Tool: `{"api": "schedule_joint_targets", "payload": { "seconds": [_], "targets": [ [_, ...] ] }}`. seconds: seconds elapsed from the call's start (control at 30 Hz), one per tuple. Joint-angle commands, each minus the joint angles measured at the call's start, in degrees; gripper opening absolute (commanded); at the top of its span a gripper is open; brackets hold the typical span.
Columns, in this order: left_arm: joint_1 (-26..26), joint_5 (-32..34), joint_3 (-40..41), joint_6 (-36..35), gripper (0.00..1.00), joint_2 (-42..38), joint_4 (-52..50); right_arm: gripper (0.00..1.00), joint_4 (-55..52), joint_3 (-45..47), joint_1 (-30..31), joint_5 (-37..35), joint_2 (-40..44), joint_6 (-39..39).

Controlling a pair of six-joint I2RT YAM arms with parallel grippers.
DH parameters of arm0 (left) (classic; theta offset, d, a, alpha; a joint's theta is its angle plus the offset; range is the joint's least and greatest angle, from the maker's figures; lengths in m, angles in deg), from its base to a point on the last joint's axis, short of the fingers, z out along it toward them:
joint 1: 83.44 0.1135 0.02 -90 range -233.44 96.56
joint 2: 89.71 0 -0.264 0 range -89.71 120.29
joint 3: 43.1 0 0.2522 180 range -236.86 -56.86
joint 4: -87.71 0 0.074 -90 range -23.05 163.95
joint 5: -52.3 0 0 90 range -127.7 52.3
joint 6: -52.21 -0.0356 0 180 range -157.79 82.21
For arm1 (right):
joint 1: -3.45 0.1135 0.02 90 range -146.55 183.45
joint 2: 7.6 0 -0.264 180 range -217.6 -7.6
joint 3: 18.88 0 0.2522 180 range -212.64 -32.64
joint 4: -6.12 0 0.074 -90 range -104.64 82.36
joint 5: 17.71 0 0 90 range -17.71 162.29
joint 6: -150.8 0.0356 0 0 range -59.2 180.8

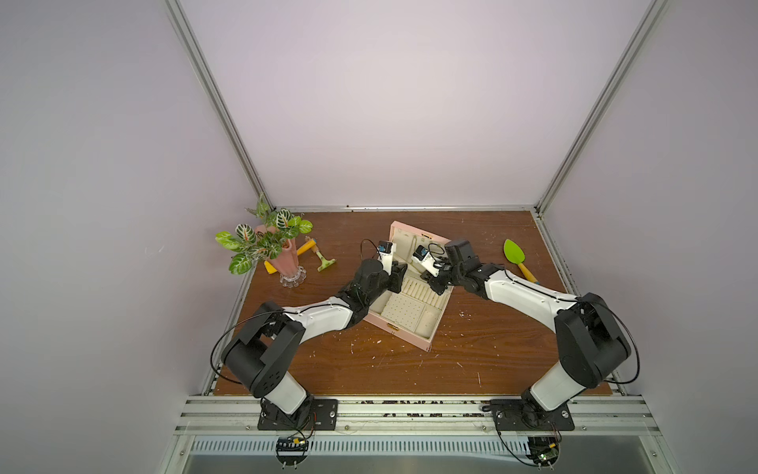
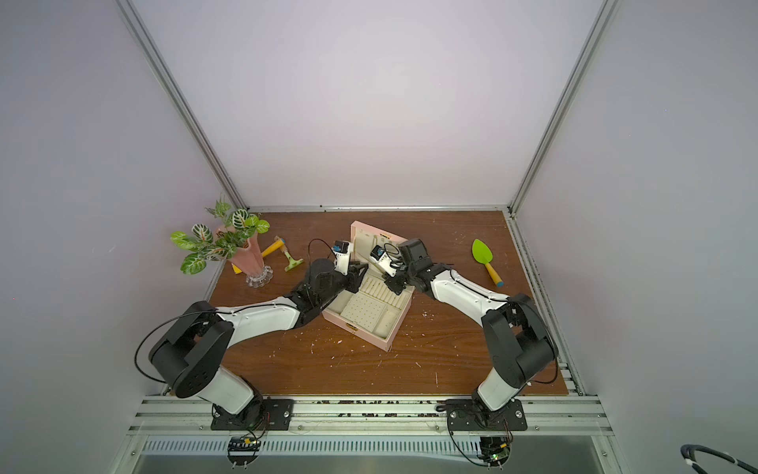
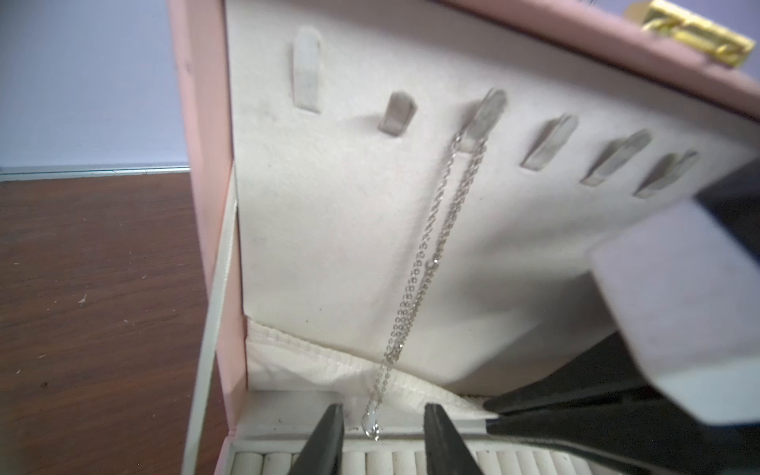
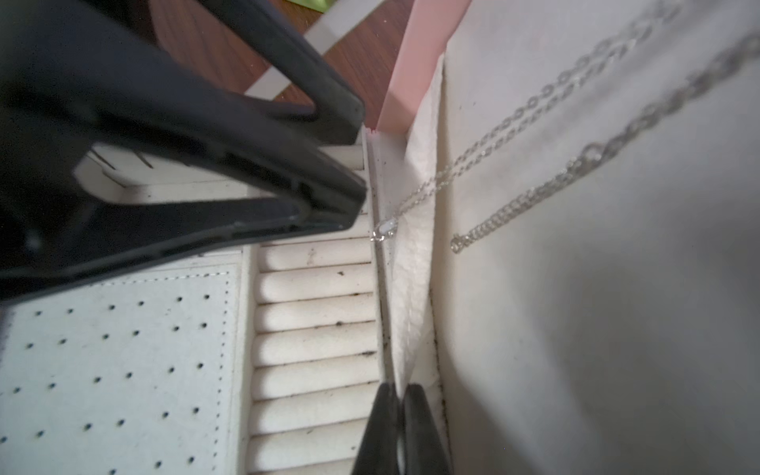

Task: Put jewelry chain into jewelry box
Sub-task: Adjust the necklace in the storage slot.

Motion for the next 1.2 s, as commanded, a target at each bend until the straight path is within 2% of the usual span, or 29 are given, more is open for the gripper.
{"api": "schedule_joint_targets", "payload": {
  "seconds": [0.0, 0.2, 0.47, 0.63, 0.9, 1.17],
  "targets": [
    [0.57, -1.28, 1.27, -0.56, 0.37, -1.03, 1.09, 0.11, 1.59, 1.12, 0.72, 1.93, 3.64, 1.55],
    [0.62, -2.32, 1.91, -0.41, 0.37, 0.41, 1.43, 0.18, 5.29, 3.09, 0.79, 2.71, 7.02, 2.67],
    [0.65, -4.04, -0.19, -0.49, 0.34, 3.98, 2.82, 0.21, 8.38, 5.94, 0.78, 1.61, 10.57, 3.6],
    [0.65, -4.88, -2.12, -0.76, 0.33, 6.86, 3.57, 0.28, 10.65, 8.58, 0.75, 2.07, 13.46, 5.03],
    [0.7, -4.88, -2.65, -2.01, 0.35, 6.71, 4.08, 0.53, 14.51, 14.92, 0.58, 3.62, 20.94, 9.81],
    [0.7, -11.4, 1.04, -5.47, 0.44, 1.39, 7.14, 0.65, 15.66, 18.64, -0.22, 12.51, 23.75, 14.22]
  ]
}}
